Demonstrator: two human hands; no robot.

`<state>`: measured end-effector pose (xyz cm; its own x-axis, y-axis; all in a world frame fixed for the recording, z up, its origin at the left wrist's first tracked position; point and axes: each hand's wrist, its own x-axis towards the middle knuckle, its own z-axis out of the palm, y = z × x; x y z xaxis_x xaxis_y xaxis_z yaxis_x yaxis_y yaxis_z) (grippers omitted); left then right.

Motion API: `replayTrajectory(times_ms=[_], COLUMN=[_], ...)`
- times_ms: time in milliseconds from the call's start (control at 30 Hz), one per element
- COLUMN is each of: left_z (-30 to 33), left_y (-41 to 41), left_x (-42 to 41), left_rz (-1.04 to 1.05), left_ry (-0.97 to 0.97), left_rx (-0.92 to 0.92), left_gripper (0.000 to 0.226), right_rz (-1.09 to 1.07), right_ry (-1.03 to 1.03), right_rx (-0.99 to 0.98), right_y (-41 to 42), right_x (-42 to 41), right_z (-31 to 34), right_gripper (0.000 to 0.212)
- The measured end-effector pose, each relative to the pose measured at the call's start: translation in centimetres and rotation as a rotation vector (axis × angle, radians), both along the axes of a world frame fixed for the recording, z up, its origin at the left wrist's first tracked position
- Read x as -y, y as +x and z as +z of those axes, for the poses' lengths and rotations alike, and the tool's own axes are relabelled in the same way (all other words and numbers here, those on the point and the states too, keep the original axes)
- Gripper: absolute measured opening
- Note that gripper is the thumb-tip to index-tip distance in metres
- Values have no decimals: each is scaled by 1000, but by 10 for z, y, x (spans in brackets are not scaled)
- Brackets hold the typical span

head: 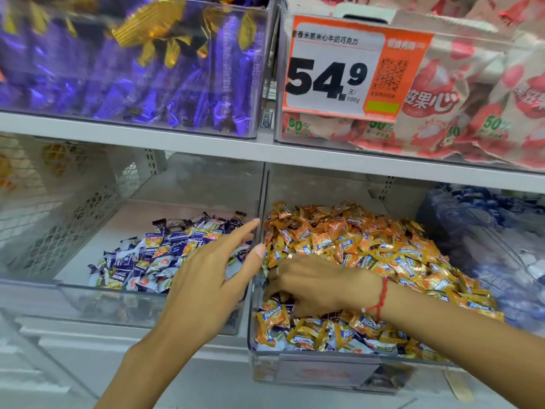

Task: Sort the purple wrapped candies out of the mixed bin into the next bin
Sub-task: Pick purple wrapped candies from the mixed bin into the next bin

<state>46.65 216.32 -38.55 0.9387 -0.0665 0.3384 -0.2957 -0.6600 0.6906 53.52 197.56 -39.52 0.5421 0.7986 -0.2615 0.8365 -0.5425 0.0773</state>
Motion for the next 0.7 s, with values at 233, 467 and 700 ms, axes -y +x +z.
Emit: replayTrajectory(times_ms=[233, 467, 700], left_z=[6, 2, 3], left_y=[-4, -4, -5], left_x=[2, 1, 1], left_rz=[7, -4, -23], left_ry=[7, 9, -23], left_rx=[-31, -17, -22], left_gripper=[56, 55, 53], right_rz=[-33, -242, -207], right_ry=[168, 254, 152], right_rx=[-26, -257, -168], right_y=[-8, -9, -6], right_x=[20, 19, -2], right_z=[11, 11, -5], right_gripper=[19, 51, 44])
